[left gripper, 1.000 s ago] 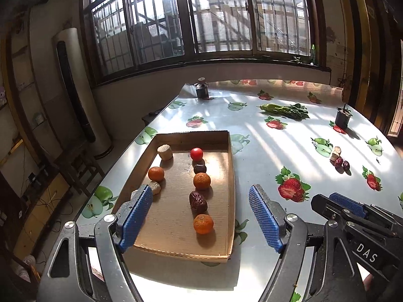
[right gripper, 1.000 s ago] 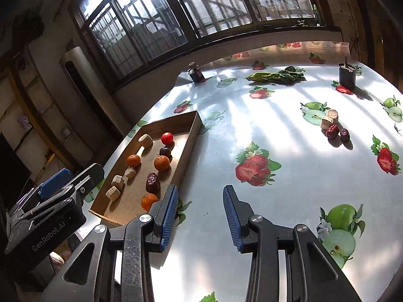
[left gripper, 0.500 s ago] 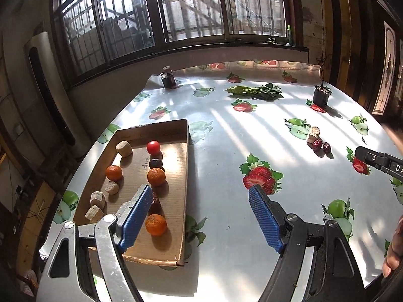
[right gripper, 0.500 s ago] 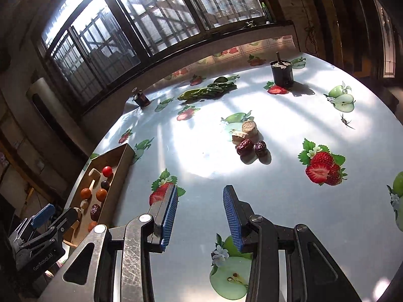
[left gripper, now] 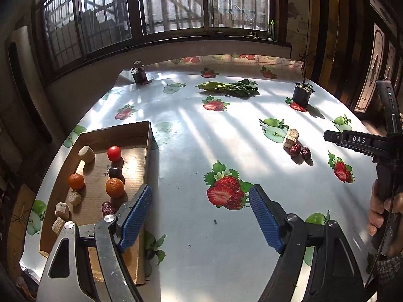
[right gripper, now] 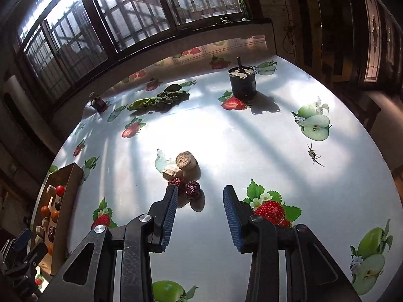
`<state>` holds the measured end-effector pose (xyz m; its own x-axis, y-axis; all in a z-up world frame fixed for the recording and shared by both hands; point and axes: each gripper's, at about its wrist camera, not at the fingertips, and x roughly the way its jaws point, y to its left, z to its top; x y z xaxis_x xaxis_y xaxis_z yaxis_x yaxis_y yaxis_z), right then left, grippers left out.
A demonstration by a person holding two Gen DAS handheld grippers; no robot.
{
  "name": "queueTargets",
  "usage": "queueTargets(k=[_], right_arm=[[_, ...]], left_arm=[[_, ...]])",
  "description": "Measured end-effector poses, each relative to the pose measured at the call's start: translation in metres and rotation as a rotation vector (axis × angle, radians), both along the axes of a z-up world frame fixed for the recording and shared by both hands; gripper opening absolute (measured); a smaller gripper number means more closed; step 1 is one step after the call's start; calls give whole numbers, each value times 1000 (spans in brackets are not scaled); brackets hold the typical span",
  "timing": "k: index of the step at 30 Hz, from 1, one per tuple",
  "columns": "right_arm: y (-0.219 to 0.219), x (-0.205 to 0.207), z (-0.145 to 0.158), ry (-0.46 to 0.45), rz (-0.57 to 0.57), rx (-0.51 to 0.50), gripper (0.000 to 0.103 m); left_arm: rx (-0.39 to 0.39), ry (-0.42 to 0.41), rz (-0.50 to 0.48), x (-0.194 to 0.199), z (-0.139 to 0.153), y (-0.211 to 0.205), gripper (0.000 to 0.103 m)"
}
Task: Organize fruits
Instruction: 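Move both open tools back toward the last food items, then grasp a bread piece with the left tool while the right tool grasps a round bun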
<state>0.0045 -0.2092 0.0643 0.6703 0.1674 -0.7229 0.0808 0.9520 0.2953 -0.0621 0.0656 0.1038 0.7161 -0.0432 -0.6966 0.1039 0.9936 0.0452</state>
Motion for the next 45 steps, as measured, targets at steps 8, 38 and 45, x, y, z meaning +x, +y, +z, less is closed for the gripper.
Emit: queueTargets(k=[8, 38, 45], right_arm=[[10, 81, -33, 92, 1, 37, 40], [-14, 4, -52, 99, -21, -19, 31], [-20, 2, -53, 107, -8, 38, 31]], left_arm=[[-5, 41, -80, 24, -12, -37, 79], [-246, 289, -252, 177, -72, -145, 62], [-184, 313, -268, 179, -90, -156, 45]])
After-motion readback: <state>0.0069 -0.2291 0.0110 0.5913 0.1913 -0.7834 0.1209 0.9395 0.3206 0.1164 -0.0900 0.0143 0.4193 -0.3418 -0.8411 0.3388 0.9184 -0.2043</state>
